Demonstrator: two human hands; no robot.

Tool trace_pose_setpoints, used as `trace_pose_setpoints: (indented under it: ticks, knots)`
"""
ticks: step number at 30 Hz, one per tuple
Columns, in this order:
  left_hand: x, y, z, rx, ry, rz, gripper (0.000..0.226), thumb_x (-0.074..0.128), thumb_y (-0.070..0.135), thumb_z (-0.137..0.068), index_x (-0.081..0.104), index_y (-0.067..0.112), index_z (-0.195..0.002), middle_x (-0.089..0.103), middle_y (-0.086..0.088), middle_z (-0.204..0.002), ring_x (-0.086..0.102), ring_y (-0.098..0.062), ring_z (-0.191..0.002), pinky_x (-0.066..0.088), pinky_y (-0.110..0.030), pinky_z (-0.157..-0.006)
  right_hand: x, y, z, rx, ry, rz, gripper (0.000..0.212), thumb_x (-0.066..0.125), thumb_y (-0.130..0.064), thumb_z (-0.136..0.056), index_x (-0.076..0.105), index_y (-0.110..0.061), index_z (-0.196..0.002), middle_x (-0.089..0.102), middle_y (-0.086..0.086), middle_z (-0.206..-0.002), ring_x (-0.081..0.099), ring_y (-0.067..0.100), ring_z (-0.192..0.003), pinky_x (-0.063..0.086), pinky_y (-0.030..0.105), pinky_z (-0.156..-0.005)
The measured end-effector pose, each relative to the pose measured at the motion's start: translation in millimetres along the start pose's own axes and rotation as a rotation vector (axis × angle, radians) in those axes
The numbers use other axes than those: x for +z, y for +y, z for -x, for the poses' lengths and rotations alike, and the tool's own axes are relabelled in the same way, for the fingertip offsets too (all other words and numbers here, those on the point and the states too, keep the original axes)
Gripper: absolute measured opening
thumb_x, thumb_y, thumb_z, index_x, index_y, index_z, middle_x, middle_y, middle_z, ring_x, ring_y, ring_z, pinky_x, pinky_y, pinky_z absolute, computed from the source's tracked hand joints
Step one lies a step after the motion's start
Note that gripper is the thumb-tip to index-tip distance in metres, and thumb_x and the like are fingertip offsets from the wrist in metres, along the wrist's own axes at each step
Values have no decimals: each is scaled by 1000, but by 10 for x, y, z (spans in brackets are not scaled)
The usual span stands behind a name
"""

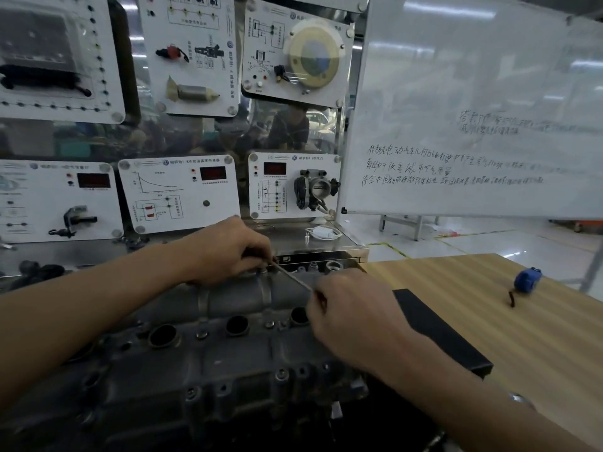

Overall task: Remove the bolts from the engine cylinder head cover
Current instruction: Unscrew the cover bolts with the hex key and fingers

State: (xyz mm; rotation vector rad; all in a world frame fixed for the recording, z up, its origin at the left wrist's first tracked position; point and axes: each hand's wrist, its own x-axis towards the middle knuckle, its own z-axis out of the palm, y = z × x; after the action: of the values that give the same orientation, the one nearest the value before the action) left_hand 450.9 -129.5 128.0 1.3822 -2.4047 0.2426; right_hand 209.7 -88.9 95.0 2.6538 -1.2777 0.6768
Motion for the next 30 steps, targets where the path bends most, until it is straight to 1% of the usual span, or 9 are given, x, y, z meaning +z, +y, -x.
trace_pose_setpoints:
  ticks: [3,7,11,14,20,23,26,28,30]
  knots:
    - [-50,45,-45,-41,-53,-29,13,72,24,-88,74,28,-100,71,19,-83,62,6,-76,51,-19,-75,-147,256,-131,-64,-7,89,19,52,-22,-96,68,-17,-89,57,-3,-89,55,19,-86,49,36,-74]
    - [-128,129,-137,-94,-185,-161,18,70,29,-89,73,26,-106,70,14,-94,60,0,-82,52,-27,-82,-202,391,-447,-23,36,164,14,61,-14,-89,73,-20,-88,59,1,-92,50,19,-88,33,31,-64]
    - [-156,229,-257,-139,-280,-210,15,70,26,-90,73,22,-104,71,9,-94,60,-8,-83,44,-22,-80,-204,422,-658,17,-78,79,17,64,-12,-87,77,-23,-89,67,4,-88,62,24,-80,55,35,-69]
    - [-175,268,-306,-179,-313,-211,19,72,24,-88,75,20,-106,74,5,-95,64,-11,-85,51,-30,-83,-219,403,-807,-78,-166,42,15,64,-14,-91,77,-21,-95,62,-3,-78,62,23,-81,55,34,-74]
    - [-133,252,-267,-194,-262,-230,15,69,27,-89,76,22,-101,72,5,-85,62,-13,-77,52,-32,-77,-304,425,-1062,-228,-358,95,16,70,-20,-89,76,-19,-104,71,-3,-97,66,18,-91,56,42,-88]
    - [-53,249,-231,-194,-244,-286,14,62,32,-93,72,22,-92,59,6,-75,58,-16,-73,49,-34,-70,-350,424,-1136,-333,-410,196,4,70,-22,-89,73,-22,-91,56,-18,-75,62,13,-81,54,37,-81]
    - [13,250,-200,-168,-200,-314,32,47,42,-100,62,24,-78,45,12,-67,46,-9,-63,38,-31,-65,-373,414,-1165,-417,-420,323,21,66,-24,-91,60,-24,-71,50,-14,-67,58,13,-69,53,38,-71]
    - [10,257,-203,-160,-182,-307,39,44,44,-101,48,29,-66,44,11,-64,41,-6,-59,35,-31,-65,-387,405,-1145,-459,-432,390,16,60,-26,-95,64,-17,-82,53,-9,-72,59,17,-72,55,43,-73]
    - [32,241,-200,-143,-128,-270,38,45,44,-101,55,27,-68,53,7,-64,46,-6,-59,39,-32,-64,-393,418,-1131,-488,-447,421,17,53,-26,-99,65,-16,-92,51,-7,-76,59,18,-76,54,44,-76]
